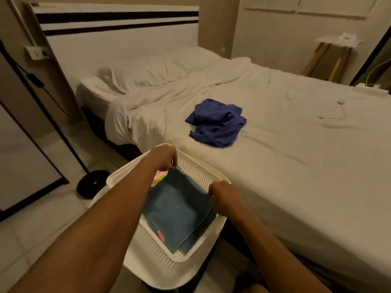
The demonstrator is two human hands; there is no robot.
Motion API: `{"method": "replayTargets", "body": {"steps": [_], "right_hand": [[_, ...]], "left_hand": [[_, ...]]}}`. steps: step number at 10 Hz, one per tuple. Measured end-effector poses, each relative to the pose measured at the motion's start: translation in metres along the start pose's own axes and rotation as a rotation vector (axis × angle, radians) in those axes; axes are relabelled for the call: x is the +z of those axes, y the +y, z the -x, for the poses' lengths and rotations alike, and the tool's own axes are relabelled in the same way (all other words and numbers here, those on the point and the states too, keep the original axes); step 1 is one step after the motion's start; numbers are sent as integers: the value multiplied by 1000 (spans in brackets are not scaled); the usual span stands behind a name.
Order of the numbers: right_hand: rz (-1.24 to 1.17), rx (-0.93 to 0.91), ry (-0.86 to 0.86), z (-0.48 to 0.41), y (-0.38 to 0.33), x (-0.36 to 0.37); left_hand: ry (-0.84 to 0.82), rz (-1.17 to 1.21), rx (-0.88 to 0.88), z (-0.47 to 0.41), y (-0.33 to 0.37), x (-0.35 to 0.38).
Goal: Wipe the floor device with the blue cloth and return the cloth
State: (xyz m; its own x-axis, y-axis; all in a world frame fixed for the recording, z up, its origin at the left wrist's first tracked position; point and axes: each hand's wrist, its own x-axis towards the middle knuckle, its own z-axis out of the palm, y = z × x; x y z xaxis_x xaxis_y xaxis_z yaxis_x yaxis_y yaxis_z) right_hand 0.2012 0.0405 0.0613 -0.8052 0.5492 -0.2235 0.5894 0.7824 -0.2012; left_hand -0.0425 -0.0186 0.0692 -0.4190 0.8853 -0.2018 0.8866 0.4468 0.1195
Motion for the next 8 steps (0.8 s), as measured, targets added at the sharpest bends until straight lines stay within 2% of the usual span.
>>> {"method": "replayTargets", "body": {"steps": [1,3,4,5,6,7,8], "right_hand": [[97,-14,14,-15,12,10],[134,-16,1,-34,21,7],[133,-20,2,-36,23,5],[86,-21,-18,-36,27,5],[-71,5,-46,-35,34,6],[-265,76,21,-31,44,1],[-333,140,131,-20,53,-2]], "left_hand": [[129,31,-2,-16,1,28],[240,411,-174,-18,1,65],[318,495,-203,-12,0,81],[383,518,-188,-9,3,84],[403,501,-160,-5,14,89],[364,399,-97,6,35,86],[364,383,-16,17,52,89]]}}
